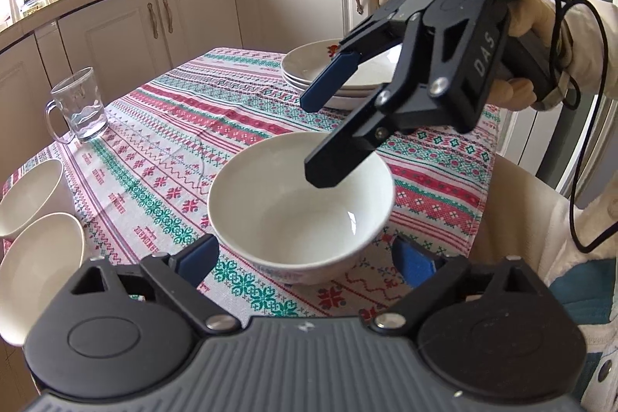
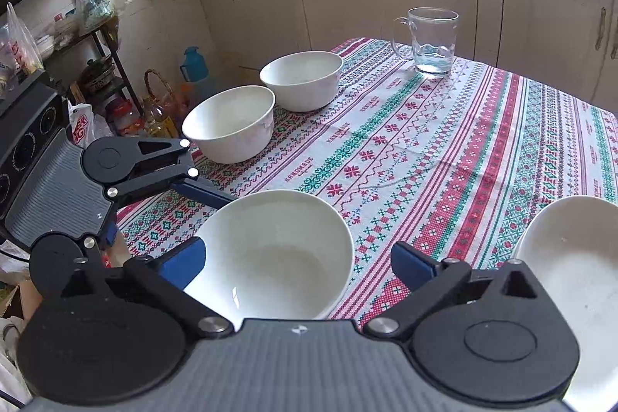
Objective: Organize plates and bowls
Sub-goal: 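Set the bowl on the table beside the plate stack and open the right gripper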
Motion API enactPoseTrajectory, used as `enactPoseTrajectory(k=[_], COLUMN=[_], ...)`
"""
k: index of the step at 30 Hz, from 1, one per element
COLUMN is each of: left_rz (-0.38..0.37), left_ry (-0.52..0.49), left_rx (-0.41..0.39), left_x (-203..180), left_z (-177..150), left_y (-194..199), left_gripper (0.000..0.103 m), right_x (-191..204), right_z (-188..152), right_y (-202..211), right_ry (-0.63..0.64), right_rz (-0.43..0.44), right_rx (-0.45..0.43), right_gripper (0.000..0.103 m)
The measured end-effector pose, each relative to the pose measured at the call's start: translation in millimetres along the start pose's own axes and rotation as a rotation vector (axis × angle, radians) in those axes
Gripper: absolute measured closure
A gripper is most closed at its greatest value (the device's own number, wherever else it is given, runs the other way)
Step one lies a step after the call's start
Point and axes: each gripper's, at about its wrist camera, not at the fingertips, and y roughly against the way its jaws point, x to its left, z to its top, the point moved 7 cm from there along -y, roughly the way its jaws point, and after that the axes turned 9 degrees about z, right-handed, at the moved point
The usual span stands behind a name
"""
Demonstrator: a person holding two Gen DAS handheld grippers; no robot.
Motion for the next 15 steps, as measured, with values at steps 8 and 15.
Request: enactPoseTrajectory(k=[8,15], left_rz=[0.050,0.175], left_ry=[0.112,0.221], left_rx=[0.015,0.021], left_x=[5,19], left_z=[-5,-13], left_y=[23,46], left_gripper=[0.006,0.005], right_x=[-1,11], right_z=[5,13], right_y=[4,7], right_ry=[0.017,0.054], right_rz=[-0.151,-0.252], right_rx=[-0.021,-0.073], right_gripper=[0.000,0.000])
